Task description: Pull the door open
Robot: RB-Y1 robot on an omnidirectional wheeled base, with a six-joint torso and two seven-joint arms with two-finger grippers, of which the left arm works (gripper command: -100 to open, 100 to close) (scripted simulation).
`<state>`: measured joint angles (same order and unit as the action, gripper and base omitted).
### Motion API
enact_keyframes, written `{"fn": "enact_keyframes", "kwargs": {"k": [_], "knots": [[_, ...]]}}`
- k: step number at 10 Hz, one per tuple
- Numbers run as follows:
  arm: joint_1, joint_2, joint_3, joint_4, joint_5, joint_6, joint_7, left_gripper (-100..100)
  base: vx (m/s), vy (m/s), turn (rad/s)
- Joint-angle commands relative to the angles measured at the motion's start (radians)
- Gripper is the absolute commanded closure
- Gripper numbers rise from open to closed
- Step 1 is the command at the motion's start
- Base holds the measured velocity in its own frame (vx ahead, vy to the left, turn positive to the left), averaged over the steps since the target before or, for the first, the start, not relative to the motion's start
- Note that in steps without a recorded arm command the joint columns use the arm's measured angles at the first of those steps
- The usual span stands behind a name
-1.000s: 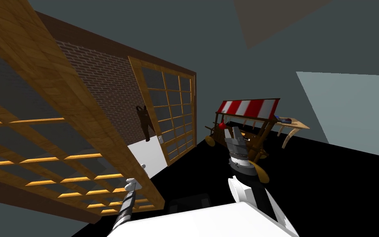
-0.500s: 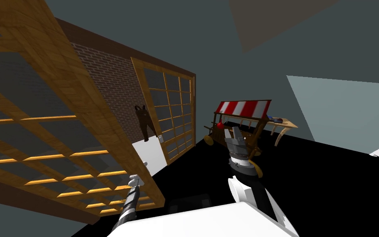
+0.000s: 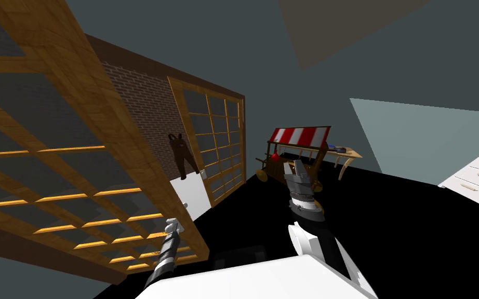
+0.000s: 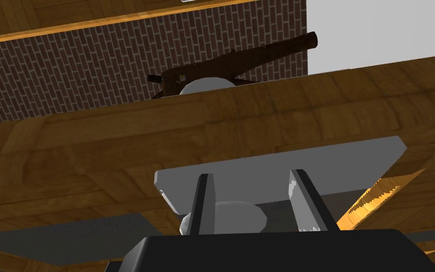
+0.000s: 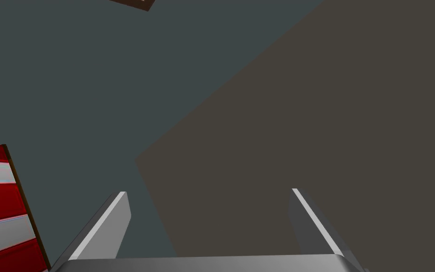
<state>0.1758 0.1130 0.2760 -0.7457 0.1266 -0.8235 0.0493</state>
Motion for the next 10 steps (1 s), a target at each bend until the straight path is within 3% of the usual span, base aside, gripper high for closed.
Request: {"fn": "enact_keyframes", "kwargs": {"k": [1, 7, 10], "knots": [[0.006, 0.015, -0.002, 0.014, 0.016, 0.011, 0.049, 100, -0.056, 0.016, -0.044], [-0.016, 0.034, -0.053, 0.022, 0.054, 0.004, 0.196, 100, -0.067, 0.029, -0.061], [-0.016, 0.034, -0.053, 0.022, 0.054, 0.004, 0.196, 100, -0.019, 0.001, -0.002]]}}
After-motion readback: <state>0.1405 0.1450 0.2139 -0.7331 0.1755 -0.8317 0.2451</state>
